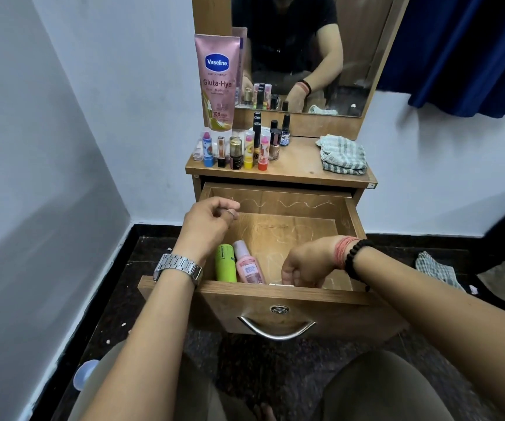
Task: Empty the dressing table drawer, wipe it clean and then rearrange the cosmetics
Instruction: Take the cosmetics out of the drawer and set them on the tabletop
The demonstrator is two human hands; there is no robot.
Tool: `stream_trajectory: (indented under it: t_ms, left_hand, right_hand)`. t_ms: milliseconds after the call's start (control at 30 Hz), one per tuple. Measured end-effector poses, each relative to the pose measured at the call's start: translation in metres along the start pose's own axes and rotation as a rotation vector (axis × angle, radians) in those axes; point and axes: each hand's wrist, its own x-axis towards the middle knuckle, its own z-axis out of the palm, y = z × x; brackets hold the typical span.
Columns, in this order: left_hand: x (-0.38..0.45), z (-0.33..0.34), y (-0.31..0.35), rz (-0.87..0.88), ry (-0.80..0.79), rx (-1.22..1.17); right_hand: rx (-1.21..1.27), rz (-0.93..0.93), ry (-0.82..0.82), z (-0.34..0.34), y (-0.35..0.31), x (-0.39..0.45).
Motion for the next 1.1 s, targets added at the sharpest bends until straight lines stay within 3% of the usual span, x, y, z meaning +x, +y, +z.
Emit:
stream_trajectory:
  t_ms: [367, 533, 667, 867, 1100]
  left_hand:
    - [0.0, 0.001, -0.002, -0.001, -0.033, 0.026]
    - [0.0, 0.001, -0.002, -0.001, -0.041, 0.028]
    - [0.0, 0.001, -0.001, 0.007, -0.042, 0.024]
    - [0.002, 0.001, -0.004, 0.004, -0.042, 0.027]
    - [0.003, 0.002, -0.006, -0.003, -0.042, 0.001]
  right_hand:
    - [-0.023, 0.091, -0.004, 0.003, 0.013, -0.008]
    - [-0.046, 0.053, -0.014, 0.003, 0.017, -0.012]
    - [0.108, -0.044, 0.049, 0.001, 0.022, -0.014]
    - [0.161, -0.152, 0.413, -0.027, 0.027, -0.027]
    - [0.427, -0.194, 1.037, -0.078, 0.022, -0.04]
